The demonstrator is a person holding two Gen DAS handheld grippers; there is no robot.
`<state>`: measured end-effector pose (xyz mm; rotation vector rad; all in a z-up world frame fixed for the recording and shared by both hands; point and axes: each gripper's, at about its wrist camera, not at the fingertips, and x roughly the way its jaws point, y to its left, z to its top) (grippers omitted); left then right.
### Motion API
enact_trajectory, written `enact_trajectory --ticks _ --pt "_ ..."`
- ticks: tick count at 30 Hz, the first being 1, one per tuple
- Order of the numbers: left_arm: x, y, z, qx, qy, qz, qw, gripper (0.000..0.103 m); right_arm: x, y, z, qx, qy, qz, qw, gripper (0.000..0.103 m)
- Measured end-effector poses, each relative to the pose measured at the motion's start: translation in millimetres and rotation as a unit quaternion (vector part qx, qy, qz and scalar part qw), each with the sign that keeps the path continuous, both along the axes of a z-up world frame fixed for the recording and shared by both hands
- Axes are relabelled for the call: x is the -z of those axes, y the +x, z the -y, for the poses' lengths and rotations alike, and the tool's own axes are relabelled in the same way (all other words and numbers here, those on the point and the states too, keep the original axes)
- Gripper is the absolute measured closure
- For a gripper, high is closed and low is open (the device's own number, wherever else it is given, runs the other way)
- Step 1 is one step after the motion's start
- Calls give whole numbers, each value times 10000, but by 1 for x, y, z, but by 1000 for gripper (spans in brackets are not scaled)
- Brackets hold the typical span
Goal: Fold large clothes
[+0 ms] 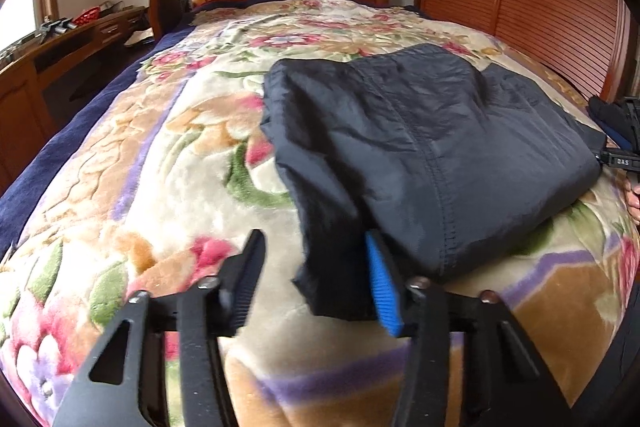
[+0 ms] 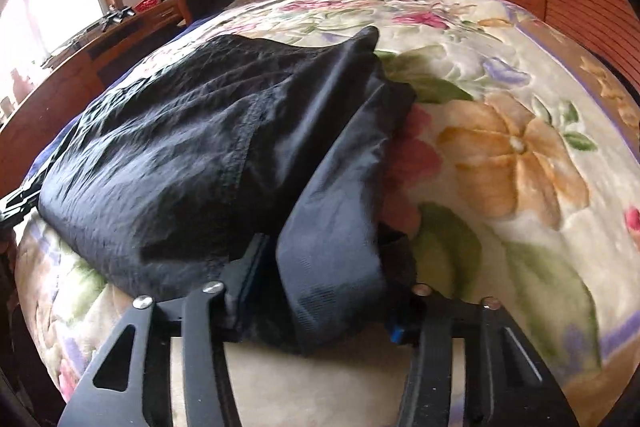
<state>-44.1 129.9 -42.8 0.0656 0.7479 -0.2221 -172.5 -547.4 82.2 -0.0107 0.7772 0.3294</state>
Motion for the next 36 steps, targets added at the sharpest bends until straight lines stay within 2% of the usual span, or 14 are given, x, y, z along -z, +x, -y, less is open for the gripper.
enact_trajectory --ticks 2,4,6,8,18,21,29,36 --pt "-1 0 4 89 -48 -38 9999 78 -1 -2 -4 -52 -77 46 9999 68" --pt "-2 1 8 129 -70 -63 9999 87 -1 -4 -7 -101 -124 112 9998 82" --pt "-5 0 10 119 -94 -57 9999 92 -5 -8 -7 -66 -180 228 9996 89" --pt "-10 -3 10 95 -94 6 9999 95 -9 -15 -4 -21 -145 331 9993 91" --pt "-53 -52 11 91 -130 560 9983 96 -38 -62 2 64 -163 742 9971 93" --pt "-59 -68 9 122 -165 586 9981 96 -46 -84 7 22 -175 836 9963 93" --pt "-65 -118 6 155 -174 624 9978 96 -56 -146 10 -116 -278 942 9951 93" --pt "-65 -148 11 143 -3 681 9976 96 -57 -166 7 -137 -481 924 9945 93"
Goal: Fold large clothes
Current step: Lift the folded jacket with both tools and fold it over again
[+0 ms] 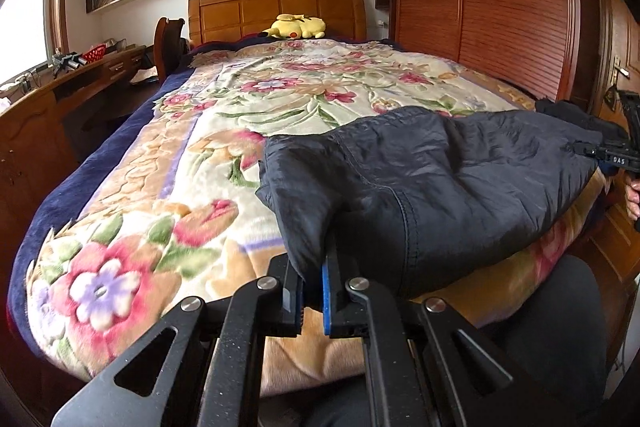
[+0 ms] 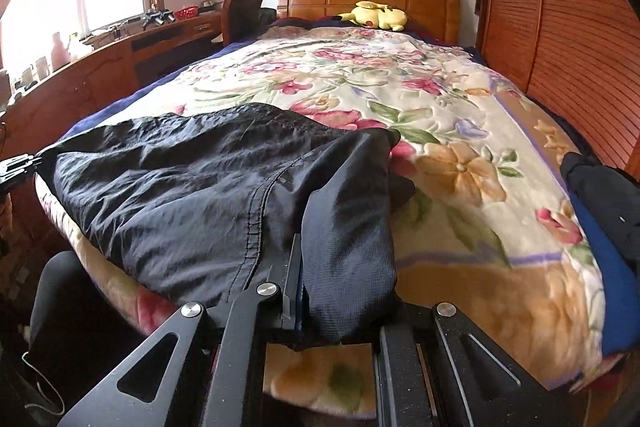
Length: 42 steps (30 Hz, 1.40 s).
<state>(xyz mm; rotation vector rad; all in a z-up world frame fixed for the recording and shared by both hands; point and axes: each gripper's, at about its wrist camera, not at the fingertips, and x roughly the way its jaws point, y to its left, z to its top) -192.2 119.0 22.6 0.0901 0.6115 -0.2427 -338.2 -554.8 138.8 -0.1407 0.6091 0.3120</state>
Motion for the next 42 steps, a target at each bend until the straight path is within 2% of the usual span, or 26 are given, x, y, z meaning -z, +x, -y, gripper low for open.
enact_trajectory --ticks 7,11,15,18,19,21,22,23,25,31,42 --pt "12 -2 0 -156 63 -89 9998 96 8 1 -19 209 -453 -48 9987 92" --pt "13 -5 3 -214 113 -89 9997 95 9 -2 -23 227 -514 -74 9984 92" --pt "12 -7 5 -234 144 -74 9996 88 12 -7 -24 257 -553 -105 9981 92" --pt "6 -10 2 -174 -71 -51 9998 72 17 -5 -23 254 -578 -155 9979 91" --pt "1 -13 1 -152 -176 14 9997 59 18 -3 -22 251 -571 -159 9979 91" --pt "-6 -17 1 -110 -278 151 9994 43 18 -2 -21 255 -521 -168 9982 91" --pt "-9 -18 2 -100 -329 184 9992 25 17 -2 -21 263 -491 -174 9983 91" --pt "-13 -19 4 -74 -408 219 9989 20 17 -2 -20 268 -472 -175 9984 91" --pt "-20 -19 11 61 -502 258 9984 19 17 -2 -20 292 -440 -179 9984 91" --pt "-28 -10 51 376 -466 249 9979 18 21 -1 -16 338 -347 -176 9987 91" --pt "-8 11 130 1071 -286 -247 9935 18 25 -1 -13 391 -148 -184 9990 91"
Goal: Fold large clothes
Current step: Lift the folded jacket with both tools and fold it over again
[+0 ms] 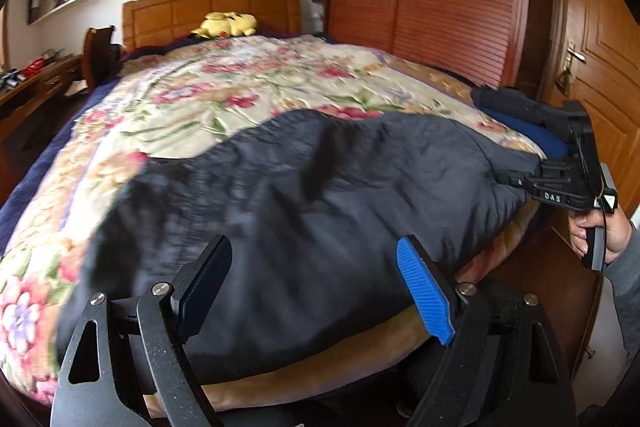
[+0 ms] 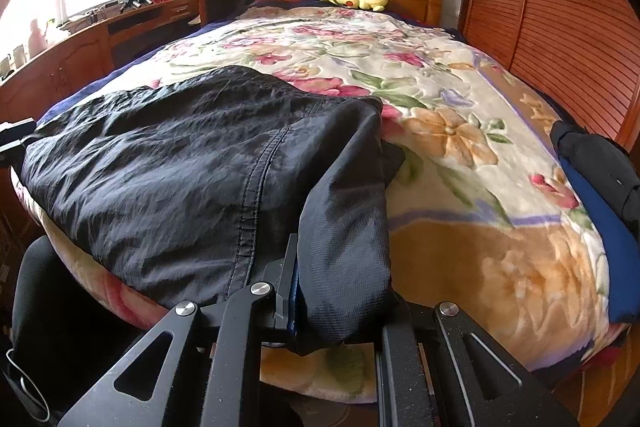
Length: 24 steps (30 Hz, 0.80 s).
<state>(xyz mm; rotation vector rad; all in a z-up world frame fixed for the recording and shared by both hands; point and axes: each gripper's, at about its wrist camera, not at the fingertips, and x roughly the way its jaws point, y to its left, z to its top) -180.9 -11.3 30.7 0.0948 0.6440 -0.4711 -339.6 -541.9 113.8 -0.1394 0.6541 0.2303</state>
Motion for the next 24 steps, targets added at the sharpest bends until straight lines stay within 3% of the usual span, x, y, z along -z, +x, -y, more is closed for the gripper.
enact_trajectory --ticks 9,15,24 --pt "35 15 29 100 460 -380 9982 18 3 -2 -2 45 190 9 9998 91" --pt "46 15 29 89 485 -471 9977 16 0 -4 -6 52 217 114 9997 90" --pt "52 12 31 79 561 -384 9977 16 -45 -11 -30 -124 230 661 9975 91"
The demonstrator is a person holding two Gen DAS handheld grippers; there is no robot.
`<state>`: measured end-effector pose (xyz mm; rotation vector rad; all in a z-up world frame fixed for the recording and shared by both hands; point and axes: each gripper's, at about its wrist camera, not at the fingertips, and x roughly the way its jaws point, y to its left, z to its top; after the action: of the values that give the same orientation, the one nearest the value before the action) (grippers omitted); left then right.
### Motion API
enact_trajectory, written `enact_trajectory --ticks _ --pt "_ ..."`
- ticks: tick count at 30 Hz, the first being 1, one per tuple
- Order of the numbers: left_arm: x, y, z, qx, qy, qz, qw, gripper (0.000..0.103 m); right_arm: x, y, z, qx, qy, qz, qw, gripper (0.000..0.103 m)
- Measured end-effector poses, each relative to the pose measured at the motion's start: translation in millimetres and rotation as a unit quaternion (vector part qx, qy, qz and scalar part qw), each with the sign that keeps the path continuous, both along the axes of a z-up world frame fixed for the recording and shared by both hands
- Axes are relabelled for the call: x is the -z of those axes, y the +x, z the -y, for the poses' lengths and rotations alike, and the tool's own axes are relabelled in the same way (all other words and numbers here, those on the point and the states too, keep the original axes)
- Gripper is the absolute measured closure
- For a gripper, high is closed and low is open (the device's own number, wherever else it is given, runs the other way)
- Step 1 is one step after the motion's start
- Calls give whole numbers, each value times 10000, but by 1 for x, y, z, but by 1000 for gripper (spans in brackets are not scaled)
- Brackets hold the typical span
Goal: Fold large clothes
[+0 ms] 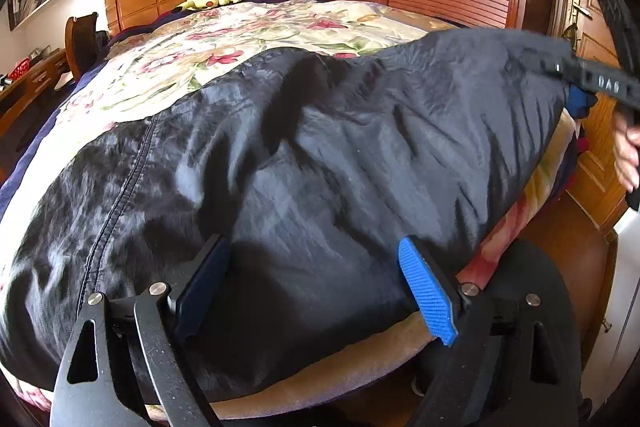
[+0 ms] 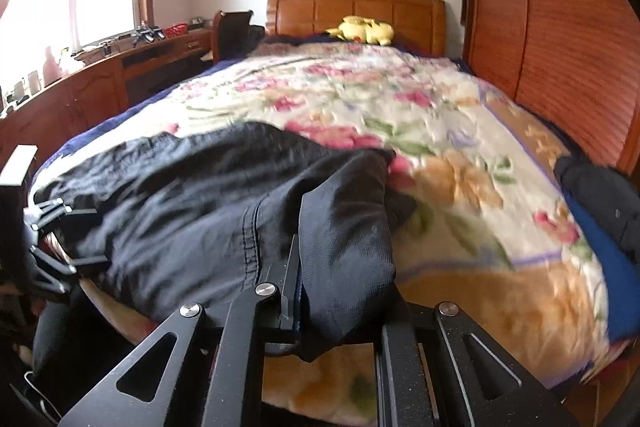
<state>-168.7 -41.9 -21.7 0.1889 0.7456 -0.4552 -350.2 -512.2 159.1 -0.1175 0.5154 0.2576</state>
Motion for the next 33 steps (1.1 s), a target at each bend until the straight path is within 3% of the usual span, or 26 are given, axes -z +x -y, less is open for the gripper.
enact_trajectory --ticks 8,11,14,22,33 --pt "-1 -5 -2 53 -41 4 10000 16 -36 -2 -38 -309 -148 381 9987 92" --pt "-11 -8 -12 126 -194 -75 9997 16 -49 0 -58 -480 -265 463 9974 93" --pt "-31 -19 -31 35 -287 117 9995 16 -59 -1 -79 -650 -396 552 9956 93" --pt "-78 -40 -115 -562 -402 613 9957 16 -77 9 -148 -1143 -550 660 9897 93" --pt "-83 -54 -222 -1460 -490 762 9851 16 -75 25 -265 -2197 -777 637 9704 94"
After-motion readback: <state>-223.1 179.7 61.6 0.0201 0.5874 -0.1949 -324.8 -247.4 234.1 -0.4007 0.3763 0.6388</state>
